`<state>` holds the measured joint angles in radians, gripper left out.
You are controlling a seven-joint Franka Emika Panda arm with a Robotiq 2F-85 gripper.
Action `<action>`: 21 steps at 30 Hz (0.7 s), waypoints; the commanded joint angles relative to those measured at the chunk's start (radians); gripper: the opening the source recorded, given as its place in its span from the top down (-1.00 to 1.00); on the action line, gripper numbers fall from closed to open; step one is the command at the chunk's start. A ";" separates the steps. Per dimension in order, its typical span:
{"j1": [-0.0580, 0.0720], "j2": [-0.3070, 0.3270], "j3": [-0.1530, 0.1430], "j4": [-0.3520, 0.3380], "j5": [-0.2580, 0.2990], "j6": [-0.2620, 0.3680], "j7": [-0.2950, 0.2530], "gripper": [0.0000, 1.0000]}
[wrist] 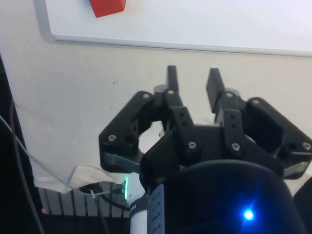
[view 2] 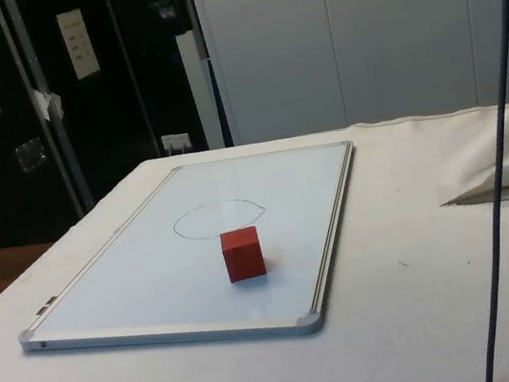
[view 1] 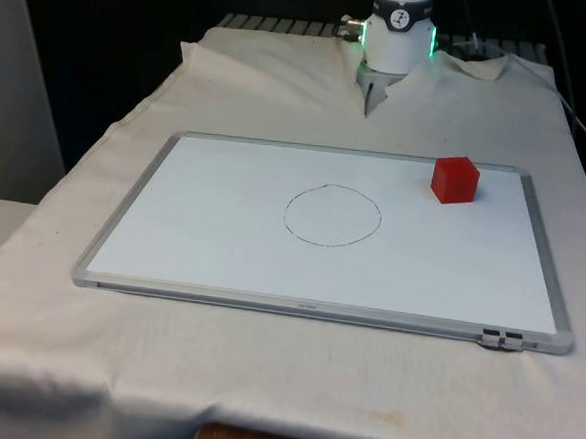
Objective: Push the cube into the marked area.
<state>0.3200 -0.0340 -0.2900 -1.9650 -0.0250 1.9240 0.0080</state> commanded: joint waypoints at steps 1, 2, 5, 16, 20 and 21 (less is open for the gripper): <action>0.000 -0.008 0.001 -0.009 -0.009 0.012 0.009 0.34; 0.000 -0.008 0.002 -0.009 -0.010 0.012 0.010 0.44; 0.002 -0.012 0.004 -0.020 -0.007 0.021 0.011 0.81; 0.003 -0.045 0.037 -0.131 0.027 0.104 -0.001 0.99; 0.003 -0.053 0.048 -0.169 0.043 0.138 -0.010 0.99; 0.004 -0.054 0.051 -0.179 0.048 0.146 -0.013 0.99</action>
<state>0.3200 -0.0820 -0.2380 -2.1390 0.0180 2.0610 -0.0050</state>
